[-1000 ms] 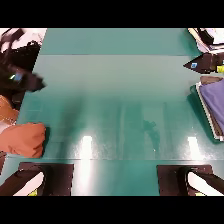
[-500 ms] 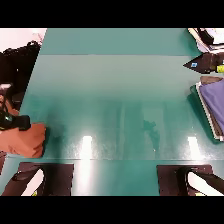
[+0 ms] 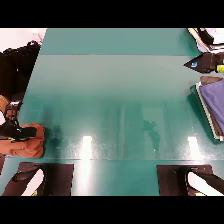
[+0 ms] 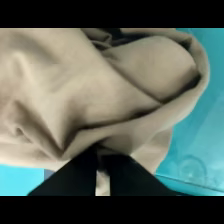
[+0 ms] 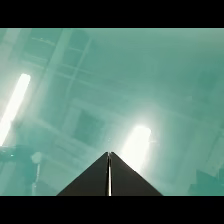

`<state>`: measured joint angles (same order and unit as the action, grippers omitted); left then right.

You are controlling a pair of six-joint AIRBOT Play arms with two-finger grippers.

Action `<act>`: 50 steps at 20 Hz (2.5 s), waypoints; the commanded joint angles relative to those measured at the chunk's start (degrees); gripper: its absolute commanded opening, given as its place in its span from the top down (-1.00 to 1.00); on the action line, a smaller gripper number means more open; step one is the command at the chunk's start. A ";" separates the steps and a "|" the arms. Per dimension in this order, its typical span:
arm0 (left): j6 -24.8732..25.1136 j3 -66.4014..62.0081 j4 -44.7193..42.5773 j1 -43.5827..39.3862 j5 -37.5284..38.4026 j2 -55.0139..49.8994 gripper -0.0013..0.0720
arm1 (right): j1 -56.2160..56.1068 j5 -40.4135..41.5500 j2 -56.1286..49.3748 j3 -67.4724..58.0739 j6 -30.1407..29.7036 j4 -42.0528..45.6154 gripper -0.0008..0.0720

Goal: Fold the shirts.

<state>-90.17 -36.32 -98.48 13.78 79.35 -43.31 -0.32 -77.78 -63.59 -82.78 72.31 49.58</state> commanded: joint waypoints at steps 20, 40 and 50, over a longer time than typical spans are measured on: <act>-2.82 -56.17 17.90 -47.63 1.92 -21.44 0.90 | -0.04 9.27 0.04 -20.52 0.04 -1.57 0.93; 14.25 -55.47 36.50 -31.50 -12.55 -56.87 -0.69 | -0.04 -7.50 -3.19 -21.03 2.71 -1.44 0.93; 14.16 -55.76 38.53 -32.54 -20.31 -61.37 0.89 | -2.78 -10.12 -7.69 -7.69 6.34 7.48 0.93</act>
<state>-76.07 -91.88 -60.60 -18.90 60.88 -104.16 -2.17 -87.68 -70.85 -96.90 77.93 54.94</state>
